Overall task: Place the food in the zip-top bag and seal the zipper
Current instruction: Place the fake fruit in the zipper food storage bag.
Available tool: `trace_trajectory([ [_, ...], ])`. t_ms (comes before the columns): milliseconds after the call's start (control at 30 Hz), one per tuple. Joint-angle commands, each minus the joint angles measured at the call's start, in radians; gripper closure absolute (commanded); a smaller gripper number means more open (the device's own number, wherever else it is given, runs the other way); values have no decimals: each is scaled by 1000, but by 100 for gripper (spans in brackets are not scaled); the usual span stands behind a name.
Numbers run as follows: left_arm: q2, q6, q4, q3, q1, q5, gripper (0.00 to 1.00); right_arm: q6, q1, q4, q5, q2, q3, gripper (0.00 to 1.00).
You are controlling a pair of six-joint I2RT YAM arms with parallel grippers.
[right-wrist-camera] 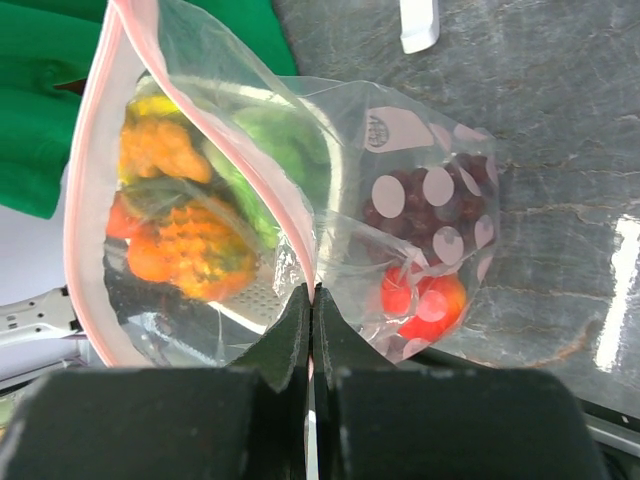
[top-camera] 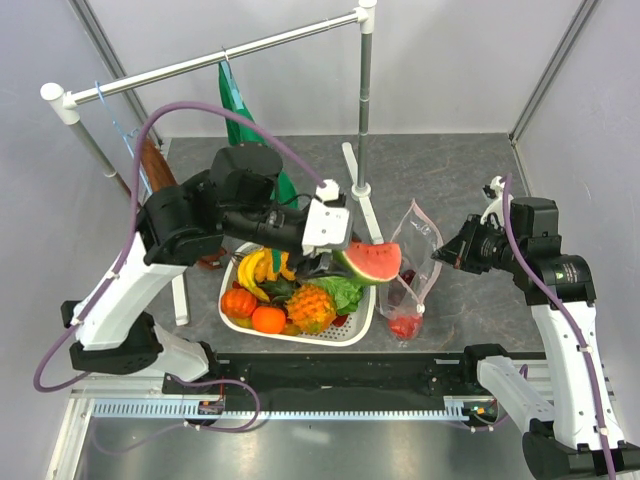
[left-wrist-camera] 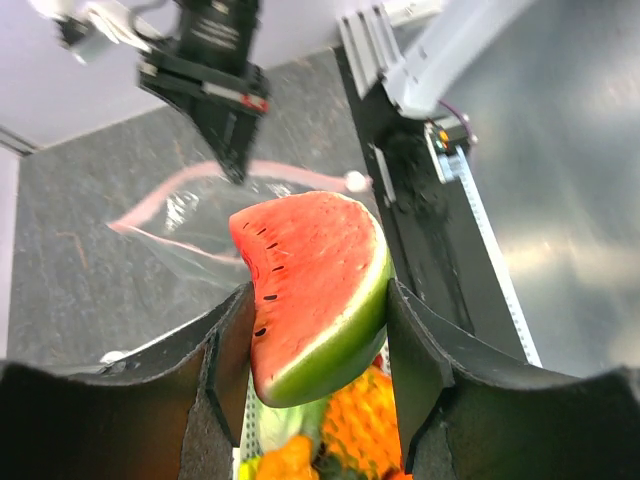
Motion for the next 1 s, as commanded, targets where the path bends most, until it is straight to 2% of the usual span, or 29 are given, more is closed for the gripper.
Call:
trace_trajectory([
  [0, 117, -126, 73, 92, -5, -62, 72, 29, -5, 49, -48, -6, 7, 100],
  [167, 232, -155, 69, 173, -8, -133, 73, 41, -5, 63, -79, -10, 25, 100],
  [400, 356, -185, 69, 218, -26, -332, 75, 55, -3, 84, -108, -17, 19, 100],
  [567, 399, -175, 89, 228, -58, -429, 70, 66, -3, 94, -123, -16, -8, 100],
  [667, 427, -157, 89, 222, -72, -466, 54, 73, -3, 106, -123, -13, -11, 100],
  [700, 430, -155, 90, 221, -71, -480, 35, 73, -2, 104, -123, -11, -10, 100],
  [767, 419, -163, 89, 207, -69, -492, 19, 70, -2, 101, -112, -10, -2, 100],
  [833, 370, -169, 92, 169, -66, -448, 1, 67, -2, 98, -106, -8, 3, 100],
  [967, 248, -201, 138, 55, -23, -328, 0, 69, -3, 94, -100, -3, -10, 100],
])
